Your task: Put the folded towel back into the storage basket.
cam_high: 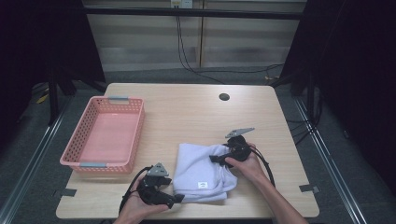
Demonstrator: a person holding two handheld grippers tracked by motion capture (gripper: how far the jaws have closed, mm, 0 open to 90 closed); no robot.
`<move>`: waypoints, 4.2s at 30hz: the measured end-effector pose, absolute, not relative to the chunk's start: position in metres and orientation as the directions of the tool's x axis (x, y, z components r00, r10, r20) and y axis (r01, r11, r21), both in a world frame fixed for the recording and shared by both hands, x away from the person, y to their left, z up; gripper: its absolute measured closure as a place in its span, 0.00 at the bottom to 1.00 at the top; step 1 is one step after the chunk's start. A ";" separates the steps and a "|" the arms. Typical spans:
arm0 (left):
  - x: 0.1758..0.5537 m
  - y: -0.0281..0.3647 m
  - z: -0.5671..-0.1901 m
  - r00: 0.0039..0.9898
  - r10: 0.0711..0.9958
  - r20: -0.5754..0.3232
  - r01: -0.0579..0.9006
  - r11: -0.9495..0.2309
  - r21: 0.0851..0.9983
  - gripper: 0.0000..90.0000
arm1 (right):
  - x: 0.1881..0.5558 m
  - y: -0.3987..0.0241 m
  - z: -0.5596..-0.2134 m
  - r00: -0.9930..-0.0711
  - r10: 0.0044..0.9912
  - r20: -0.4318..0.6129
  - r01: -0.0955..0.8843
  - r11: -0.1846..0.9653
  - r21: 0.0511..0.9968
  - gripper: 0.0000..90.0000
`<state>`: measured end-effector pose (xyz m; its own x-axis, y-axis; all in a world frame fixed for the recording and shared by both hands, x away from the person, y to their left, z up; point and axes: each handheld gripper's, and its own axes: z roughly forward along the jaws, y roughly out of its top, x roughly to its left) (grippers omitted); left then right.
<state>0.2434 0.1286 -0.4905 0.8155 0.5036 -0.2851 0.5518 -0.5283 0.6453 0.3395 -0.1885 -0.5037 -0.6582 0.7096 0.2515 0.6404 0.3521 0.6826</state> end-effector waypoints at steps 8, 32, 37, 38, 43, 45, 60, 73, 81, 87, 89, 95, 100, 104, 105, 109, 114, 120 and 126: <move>0.242 0.120 -0.493 0.822 0.487 -0.296 0.550 -0.539 0.638 0.18 | 0.342 -0.187 -0.504 -0.681 0.671 0.292 0.644 0.359 0.676 0.16; 0.243 0.112 -0.490 0.831 0.498 -0.247 0.527 -0.561 0.639 0.74 | 0.330 -0.180 -0.501 -0.720 0.639 0.272 0.614 0.403 0.679 0.69; 0.243 0.116 -0.485 0.821 0.497 -0.281 0.541 -0.521 0.660 0.79 | 0.330 -0.182 -0.498 -0.703 0.651 0.287 0.626 0.375 0.683 0.75; 0.244 0.116 -0.484 0.822 0.492 -0.286 0.540 -0.516 0.665 0.79 | 0.331 -0.182 -0.497 -0.703 0.649 0.291 0.626 0.370 0.687 0.76; 0.250 0.113 -0.475 0.824 0.479 -0.302 0.534 -0.479 0.697 0.80 | 0.337 -0.187 -0.493 -0.683 0.666 0.300 0.639 0.346 0.687 0.76; 0.251 0.113 -0.474 0.824 0.476 -0.309 0.535 -0.470 0.702 0.80 | 0.339 -0.189 -0.490 -0.678 0.667 0.307 0.639 0.330 0.695 0.76; 0.261 0.115 -0.445 0.827 0.458 -0.325 0.515 -0.387 0.765 0.80 | 0.349 -0.193 -0.462 -0.672 0.668 0.320 0.636 0.299 0.712 0.76; 0.275 0.134 -0.420 0.824 0.475 -0.310 0.493 -0.331 0.805 0.80 | 0.361 -0.189 -0.427 -0.694 0.651 0.308 0.586 0.263 0.766 0.77; 0.279 0.150 -0.415 0.805 0.505 -0.311 0.507 -0.312 0.804 0.80 | 0.372 -0.173 -0.417 -0.710 0.634 0.306 0.577 0.274 0.769 0.77; 0.282 0.166 -0.409 0.795 0.518 -0.315 0.509 -0.289 0.811 0.80 | 0.380 -0.158 -0.409 -0.725 0.617 0.306 0.569 0.286 0.771 0.77; 0.283 0.172 -0.407 0.790 0.522 -0.321 0.516 -0.283 0.808 0.80 | 0.384 -0.151 -0.405 -0.733 0.610 0.302 0.562 0.292 0.774 0.77; 0.283 0.189 -0.403 0.774 0.549 -0.315 0.515 -0.258 0.817 0.80 | 0.392 -0.133 -0.397 -0.747 0.593 0.300 0.554 0.306 0.774 0.77; 0.284 0.202 -0.395 0.771 0.560 -0.303 0.510 -0.258 0.820 0.80 | 0.397 -0.117 -0.391 -0.761 0.579 0.293 0.538 0.310 0.784 0.77; 0.287 0.211 -0.389 0.761 0.573 -0.305 0.515 -0.246 0.821 0.80 | 0.400 -0.108 -0.388 -0.765 0.570 0.300 0.536 0.306 0.787 0.77; 0.288 0.214 -0.388 0.760 0.573 -0.309 0.516 -0.242 0.821 0.80 | 0.401 -0.106 -0.387 -0.763 0.569 0.307 0.541 0.302 0.785 0.77; 0.289 0.223 -0.384 0.752 0.582 -0.309 0.517 -0.230 0.825 0.80 | 0.407 -0.097 -0.381 -0.768 0.564 0.302 0.535 0.306 0.787 0.77; 0.293 0.239 -0.380 0.732 0.601 -0.320 0.527 -0.204 0.825 0.80 | 0.414 -0.081 -0.373 -0.771 0.560 0.303 0.537 0.317 0.782 0.77; 0.303 0.265 -0.374 0.705 0.624 -0.337 0.551 -0.183 0.814 0.80 | 0.425 -0.058 -0.365 -0.779 0.550 0.302 0.528 0.313 0.790 0.77; 0.300 0.290 -0.372 0.674 0.663 -0.325 0.553 -0.162 0.817 0.80 | 0.435 -0.029 -0.363 -0.785 0.530 0.321 0.534 0.314 0.785 0.77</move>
